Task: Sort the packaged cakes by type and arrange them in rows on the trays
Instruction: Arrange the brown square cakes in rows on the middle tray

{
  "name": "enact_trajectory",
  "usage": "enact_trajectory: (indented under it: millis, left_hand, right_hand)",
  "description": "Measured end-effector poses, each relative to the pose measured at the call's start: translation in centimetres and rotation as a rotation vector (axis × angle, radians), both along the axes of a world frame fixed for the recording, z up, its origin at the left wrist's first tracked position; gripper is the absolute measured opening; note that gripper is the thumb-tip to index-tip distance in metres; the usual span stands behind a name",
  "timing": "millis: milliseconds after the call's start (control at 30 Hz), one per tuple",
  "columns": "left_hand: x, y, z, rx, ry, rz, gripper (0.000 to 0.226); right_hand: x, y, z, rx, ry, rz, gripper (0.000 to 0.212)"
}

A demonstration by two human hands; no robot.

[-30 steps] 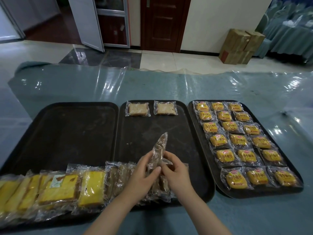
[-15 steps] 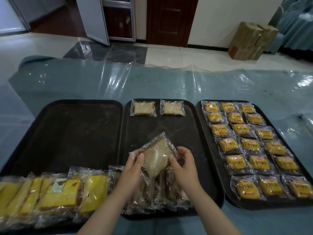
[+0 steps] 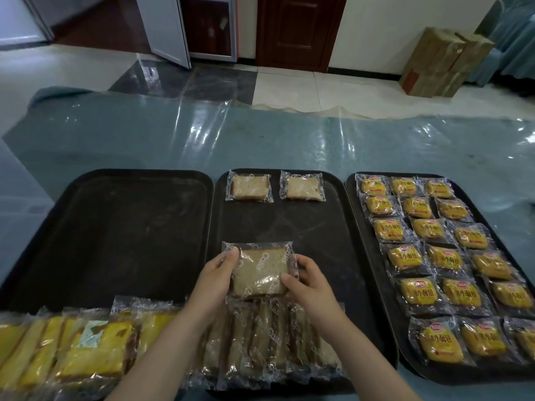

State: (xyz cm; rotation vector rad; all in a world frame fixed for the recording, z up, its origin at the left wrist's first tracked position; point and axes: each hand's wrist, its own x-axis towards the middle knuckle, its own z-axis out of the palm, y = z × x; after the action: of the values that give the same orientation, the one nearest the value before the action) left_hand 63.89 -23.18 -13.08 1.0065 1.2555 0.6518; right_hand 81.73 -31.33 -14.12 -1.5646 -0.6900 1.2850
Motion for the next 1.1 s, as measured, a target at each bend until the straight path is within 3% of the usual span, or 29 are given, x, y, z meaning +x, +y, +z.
enact_trajectory:
  millis: [133,300,500,633,767,867,967,1100]
  left_hand:
    - [0.0,1.8,-1.0,0.058,0.06,-0.059,0.027]
    - [-0.2,3.0,-3.1,0.189,0.244,-0.192,0.066]
    - [0.5,3.9,-4.8,0.58,0.635,-0.516,0.064]
    - [1.4,4.7,-5.6,0.659,0.812,-0.701,0.063]
    - [2.0,5.9,-6.2,0.694,0.898,-0.723,0.065]
    - [2.4,7.0,-6.8,0.696,0.913,-0.731,0.066]
    - [2.7,8.0,-7.3,0.711,0.925,-0.74,0.066]
    - [3.1,8.8,-8.1,0.739,0.951,-0.721,0.065]
  right_hand:
    - [0.0,1.7,-0.6,-0.024,0.026,-0.064,0.032]
    - [0.4,4.4,-1.9,-0.068,0.047,-0.148,0.029]
    - [0.8,8.5,-3.8,-0.103,0.018,-0.121,0.034]
    - [1.1,11.3,-4.7,-0.12,0.004,-0.1,0.035]
    - [1.2,13.6,-5.8,-0.14,-0.057,-0.065,0.037]
    - [1.9,14.8,-5.8,-0.136,-0.209,0.008,0.037]
    - [2.7,15.2,-6.2,-0.1,-0.588,0.122,0.049]
    - [3.1,14.6,-7.0,0.059,-0.909,0.254,0.057]
